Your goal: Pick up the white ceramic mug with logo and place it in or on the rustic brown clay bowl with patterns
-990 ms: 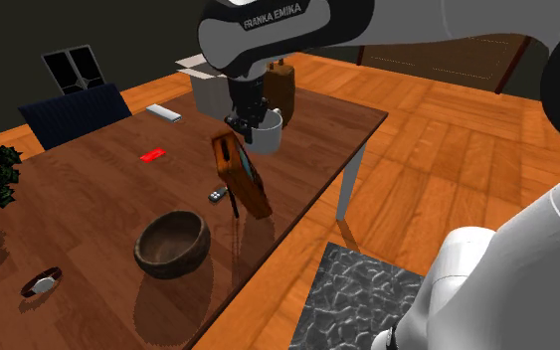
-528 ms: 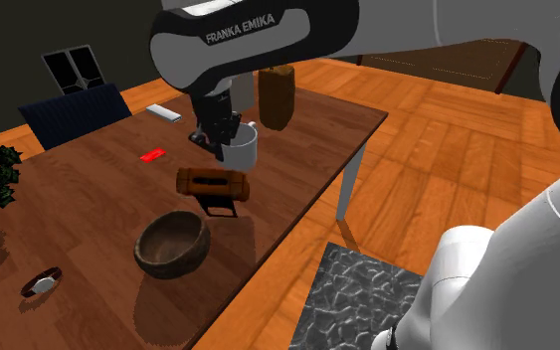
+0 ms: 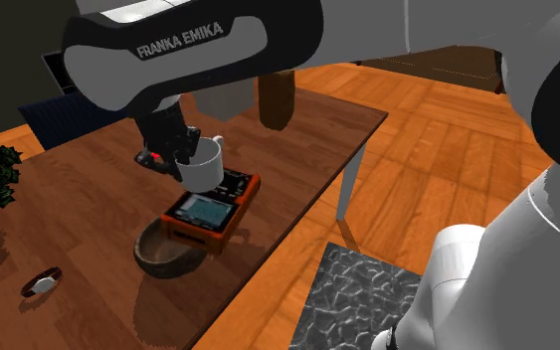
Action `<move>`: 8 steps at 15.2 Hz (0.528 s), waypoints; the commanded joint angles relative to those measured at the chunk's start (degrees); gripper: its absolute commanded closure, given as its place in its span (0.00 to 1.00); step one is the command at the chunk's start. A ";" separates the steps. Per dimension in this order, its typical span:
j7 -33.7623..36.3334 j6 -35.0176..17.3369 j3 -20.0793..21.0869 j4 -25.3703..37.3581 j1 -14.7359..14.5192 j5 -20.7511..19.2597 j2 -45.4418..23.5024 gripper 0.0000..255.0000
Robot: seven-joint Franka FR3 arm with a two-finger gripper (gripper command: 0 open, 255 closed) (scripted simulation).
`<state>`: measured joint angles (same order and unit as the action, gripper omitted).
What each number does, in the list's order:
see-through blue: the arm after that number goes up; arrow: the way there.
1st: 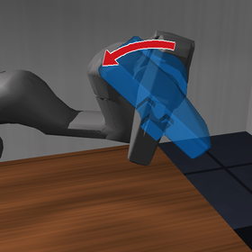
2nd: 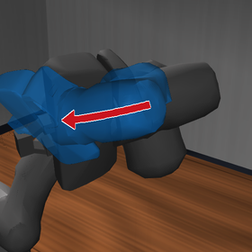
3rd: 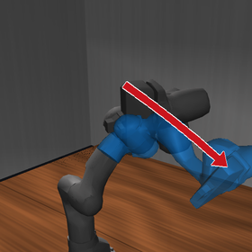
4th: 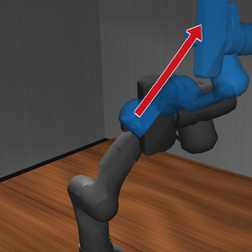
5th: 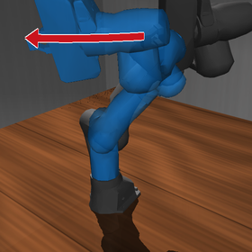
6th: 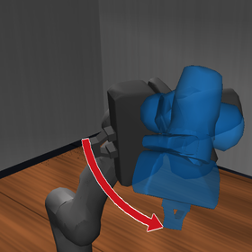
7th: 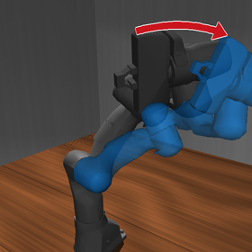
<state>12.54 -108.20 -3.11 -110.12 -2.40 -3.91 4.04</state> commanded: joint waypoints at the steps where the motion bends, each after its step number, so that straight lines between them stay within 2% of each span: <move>1: 2.79 0.37 1.50 1.13 -1.31 0.06 -0.96 1.00; 6: 9.28 2.22 4.86 7.47 -4.52 -0.08 -5.89 1.00; 8: 9.38 0.70 4.83 6.06 -4.53 -0.11 -5.99 1.00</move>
<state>21.38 -107.01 1.51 -103.96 -6.70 -4.00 -1.51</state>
